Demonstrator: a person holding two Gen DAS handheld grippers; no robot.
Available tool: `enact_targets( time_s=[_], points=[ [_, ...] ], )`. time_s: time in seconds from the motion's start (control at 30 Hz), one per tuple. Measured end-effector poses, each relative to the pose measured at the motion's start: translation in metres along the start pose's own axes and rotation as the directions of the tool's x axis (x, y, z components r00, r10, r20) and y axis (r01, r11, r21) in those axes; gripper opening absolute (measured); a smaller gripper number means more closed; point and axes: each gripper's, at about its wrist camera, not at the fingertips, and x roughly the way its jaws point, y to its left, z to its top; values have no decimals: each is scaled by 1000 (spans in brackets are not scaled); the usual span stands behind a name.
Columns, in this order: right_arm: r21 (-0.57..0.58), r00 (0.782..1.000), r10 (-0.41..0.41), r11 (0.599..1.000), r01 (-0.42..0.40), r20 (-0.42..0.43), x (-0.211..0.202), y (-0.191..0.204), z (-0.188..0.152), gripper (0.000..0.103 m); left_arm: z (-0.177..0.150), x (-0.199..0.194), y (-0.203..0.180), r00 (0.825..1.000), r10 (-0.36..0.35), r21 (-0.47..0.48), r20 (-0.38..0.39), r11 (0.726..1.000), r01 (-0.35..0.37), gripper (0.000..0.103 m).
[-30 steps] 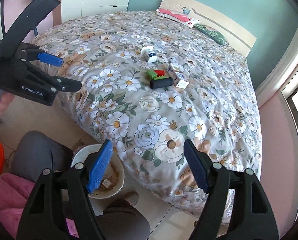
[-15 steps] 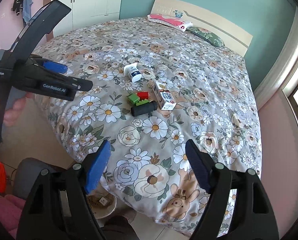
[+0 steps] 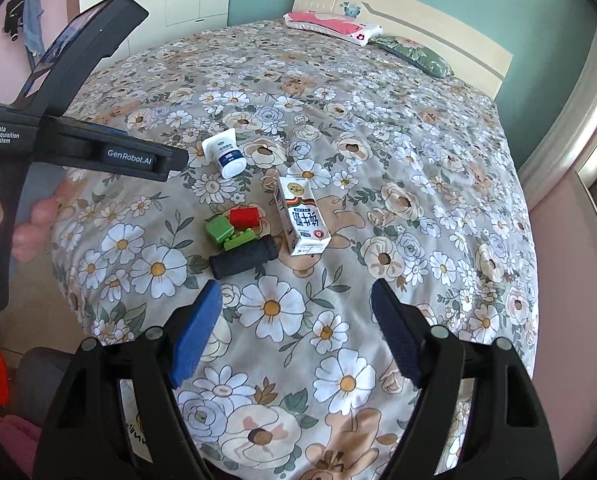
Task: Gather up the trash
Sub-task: 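Grasp the white yogurt cup with the left tool while the right tool grasps the milk carton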
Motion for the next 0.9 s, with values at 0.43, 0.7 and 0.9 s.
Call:
enact_targets(
  time_s=[0.43,0.7,0.9],
  points=[
    [33,998,47,998,-46,-42,111,-34,50,76,48,107,8,997,44,-127,-63,991,-51,90],
    [16,991,91,996,-90,-96,188,-29,65,76,74,144,19,998,53,-210,-33,976,-59,90],
    [-11,984,102,994,-105,-146,230,-22,69,76,81,170,25,995,86,-244,-46,965,-95,90]
  ],
)
